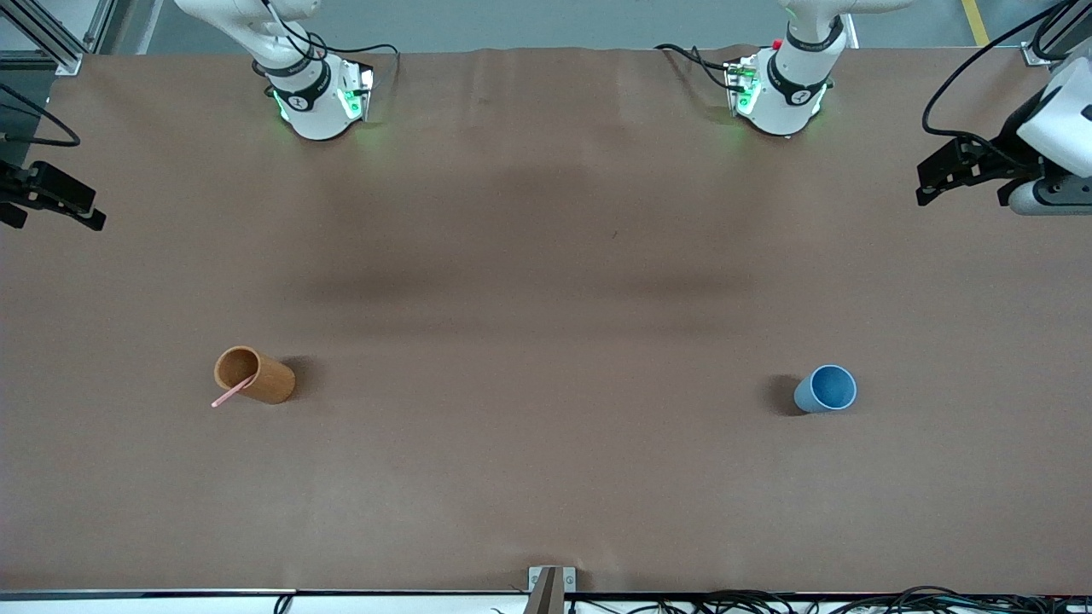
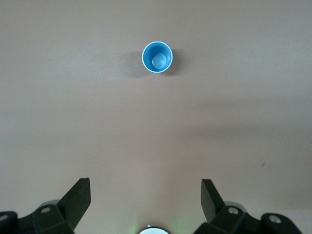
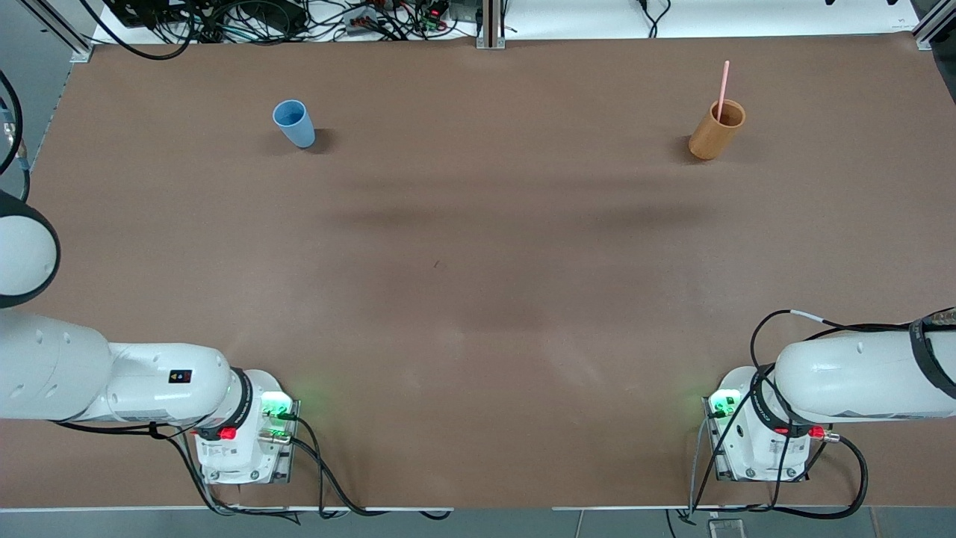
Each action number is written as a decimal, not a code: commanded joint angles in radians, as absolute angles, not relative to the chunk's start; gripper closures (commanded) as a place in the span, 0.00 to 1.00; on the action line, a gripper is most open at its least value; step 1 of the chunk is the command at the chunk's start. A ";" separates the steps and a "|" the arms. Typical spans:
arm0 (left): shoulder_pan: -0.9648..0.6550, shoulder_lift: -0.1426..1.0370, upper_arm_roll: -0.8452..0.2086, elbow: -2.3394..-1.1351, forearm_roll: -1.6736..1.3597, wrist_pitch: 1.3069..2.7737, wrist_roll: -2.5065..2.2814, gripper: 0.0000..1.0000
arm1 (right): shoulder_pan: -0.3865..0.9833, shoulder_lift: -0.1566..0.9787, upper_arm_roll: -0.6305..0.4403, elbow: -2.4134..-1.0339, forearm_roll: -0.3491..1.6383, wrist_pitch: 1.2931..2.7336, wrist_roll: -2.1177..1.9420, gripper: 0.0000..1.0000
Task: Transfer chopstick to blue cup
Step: 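Reach the right gripper toward the orange cup while the left gripper reaches the blue cup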
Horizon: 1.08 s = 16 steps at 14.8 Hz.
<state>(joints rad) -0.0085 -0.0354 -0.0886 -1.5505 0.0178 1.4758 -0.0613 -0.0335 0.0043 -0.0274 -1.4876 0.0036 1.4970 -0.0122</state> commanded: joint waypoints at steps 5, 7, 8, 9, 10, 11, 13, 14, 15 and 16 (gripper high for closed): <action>-0.002 0.032 -0.089 -1.467 0.008 1.451 -0.040 0.00 | -0.049 0.002 -0.015 -1.493 0.015 1.502 -0.009 0.00; 0.017 0.054 -0.089 -1.459 0.009 1.469 -0.044 0.00 | -0.048 0.002 -0.015 -1.493 0.015 1.502 -0.009 0.00; 0.017 0.064 -0.089 -1.459 0.015 1.498 -0.044 0.00 | -0.048 0.003 -0.015 -1.493 0.015 1.503 -0.009 0.00; 0.017 0.078 -0.089 -1.468 0.018 1.529 -0.044 0.00 | -0.048 0.003 -0.015 -1.491 0.015 1.505 -0.009 0.00; 0.018 0.101 -0.087 -1.476 0.018 1.545 -0.044 0.00 | -0.046 0.012 -0.015 -1.491 0.015 1.512 -0.009 0.00; 0.020 0.126 -0.087 -1.477 0.020 1.558 -0.046 0.00 | -0.040 0.020 -0.015 -1.491 0.015 1.528 -0.011 0.00; 0.026 0.176 -0.086 -1.486 0.020 1.601 -0.046 0.00 | -0.023 0.055 -0.015 -1.490 0.014 1.561 -0.012 0.00; 0.044 0.204 -0.087 -1.494 0.021 1.624 -0.046 0.00 | -0.006 0.072 -0.015 -1.489 0.005 1.592 -0.014 0.00; 0.052 0.224 -0.089 -1.509 0.020 1.652 -0.046 0.00 | 0.003 0.098 -0.015 -1.489 0.003 1.620 -0.015 0.00; 0.057 0.247 -0.087 -1.526 0.020 1.693 -0.045 0.00 | 0.000 0.130 -0.015 -1.489 0.003 1.647 -0.018 0.00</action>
